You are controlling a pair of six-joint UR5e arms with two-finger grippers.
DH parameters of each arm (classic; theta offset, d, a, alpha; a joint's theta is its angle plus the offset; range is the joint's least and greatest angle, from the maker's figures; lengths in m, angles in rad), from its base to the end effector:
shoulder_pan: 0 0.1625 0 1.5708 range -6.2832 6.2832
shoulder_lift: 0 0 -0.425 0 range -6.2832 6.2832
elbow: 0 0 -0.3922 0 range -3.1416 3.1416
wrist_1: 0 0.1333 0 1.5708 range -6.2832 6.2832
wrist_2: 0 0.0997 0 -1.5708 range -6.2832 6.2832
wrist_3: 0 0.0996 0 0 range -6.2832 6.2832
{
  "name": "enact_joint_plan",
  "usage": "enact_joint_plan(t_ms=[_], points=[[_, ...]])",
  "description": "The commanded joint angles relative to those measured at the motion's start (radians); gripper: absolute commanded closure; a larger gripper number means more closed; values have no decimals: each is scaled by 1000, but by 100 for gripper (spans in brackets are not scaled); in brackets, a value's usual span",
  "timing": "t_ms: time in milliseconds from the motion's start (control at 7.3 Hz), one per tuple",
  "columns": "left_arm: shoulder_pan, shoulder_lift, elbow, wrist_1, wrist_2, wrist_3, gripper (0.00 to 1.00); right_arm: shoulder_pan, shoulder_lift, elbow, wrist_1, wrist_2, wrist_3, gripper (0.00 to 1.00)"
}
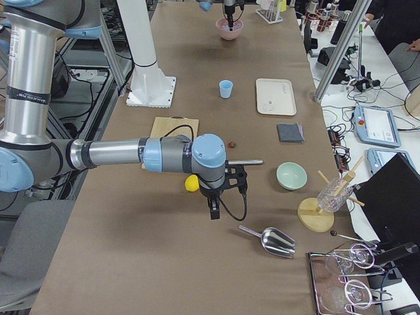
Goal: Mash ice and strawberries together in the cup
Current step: 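Reach the left gripper into the pink bowl and grasp an ice cube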
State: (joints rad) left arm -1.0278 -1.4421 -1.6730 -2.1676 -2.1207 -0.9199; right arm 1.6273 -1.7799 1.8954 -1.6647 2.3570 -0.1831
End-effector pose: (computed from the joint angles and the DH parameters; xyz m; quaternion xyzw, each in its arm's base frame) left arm 0.1719 -0.4421 0.6120 0.0275 0.3747 -0.0980 0.9215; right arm 0.0855 -0.3984 0.6012 0.0557 -0.3791 -0.0626 0.9216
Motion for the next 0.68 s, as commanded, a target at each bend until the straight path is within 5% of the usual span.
enact_joint_plan(t_ms=[0, 548], points=[[-9, 5, -16, 2, -1, 3, 100, 0, -1, -1, -3, 4, 1, 0], [-56, 0, -50, 26, -105, 53, 100, 0, -4, -1, -3, 5, 4, 0]])
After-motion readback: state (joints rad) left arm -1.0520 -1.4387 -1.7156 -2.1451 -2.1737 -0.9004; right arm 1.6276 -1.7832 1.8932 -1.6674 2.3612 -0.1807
